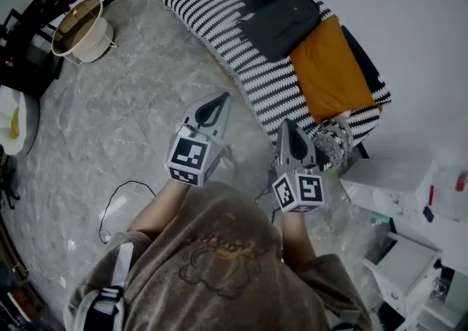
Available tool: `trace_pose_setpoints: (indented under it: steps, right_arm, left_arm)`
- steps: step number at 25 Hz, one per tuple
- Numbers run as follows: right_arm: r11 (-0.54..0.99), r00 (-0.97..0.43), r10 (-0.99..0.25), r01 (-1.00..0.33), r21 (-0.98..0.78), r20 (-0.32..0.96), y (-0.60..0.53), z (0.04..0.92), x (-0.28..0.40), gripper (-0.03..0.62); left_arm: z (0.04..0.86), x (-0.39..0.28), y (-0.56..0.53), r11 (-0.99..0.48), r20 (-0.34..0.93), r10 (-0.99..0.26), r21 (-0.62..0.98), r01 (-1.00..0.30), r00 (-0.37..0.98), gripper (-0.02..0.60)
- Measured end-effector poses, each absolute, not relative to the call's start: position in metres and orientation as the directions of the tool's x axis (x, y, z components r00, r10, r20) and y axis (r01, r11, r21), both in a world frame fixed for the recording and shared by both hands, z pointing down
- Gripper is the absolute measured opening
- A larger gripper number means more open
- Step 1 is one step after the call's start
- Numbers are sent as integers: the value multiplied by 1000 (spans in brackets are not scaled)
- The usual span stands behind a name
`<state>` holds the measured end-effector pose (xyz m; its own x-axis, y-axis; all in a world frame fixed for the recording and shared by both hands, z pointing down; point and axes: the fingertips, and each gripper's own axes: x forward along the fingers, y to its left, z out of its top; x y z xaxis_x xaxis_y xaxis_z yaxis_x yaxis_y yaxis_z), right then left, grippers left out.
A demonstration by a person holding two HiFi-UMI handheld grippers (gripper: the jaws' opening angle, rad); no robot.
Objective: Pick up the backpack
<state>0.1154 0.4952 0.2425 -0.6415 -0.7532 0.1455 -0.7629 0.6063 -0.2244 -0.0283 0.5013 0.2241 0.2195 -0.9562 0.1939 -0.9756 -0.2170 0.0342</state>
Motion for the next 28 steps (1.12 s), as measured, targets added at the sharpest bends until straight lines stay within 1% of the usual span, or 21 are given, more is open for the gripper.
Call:
trace_pose_setpoints:
  steps: [14, 28]
  right_arm:
    - [568, -597, -790, -799, -198, 142, 408, 239, 69, 6]
    - [524, -555, -818, -828, -199, 155, 326, 253, 65, 6]
  left_arm:
    - [215, -70, 406, -291, 183, -939, 26, -956, 291, 0]
    - [227, -79, 324, -316, 181, -931, 27, -948, 316, 0]
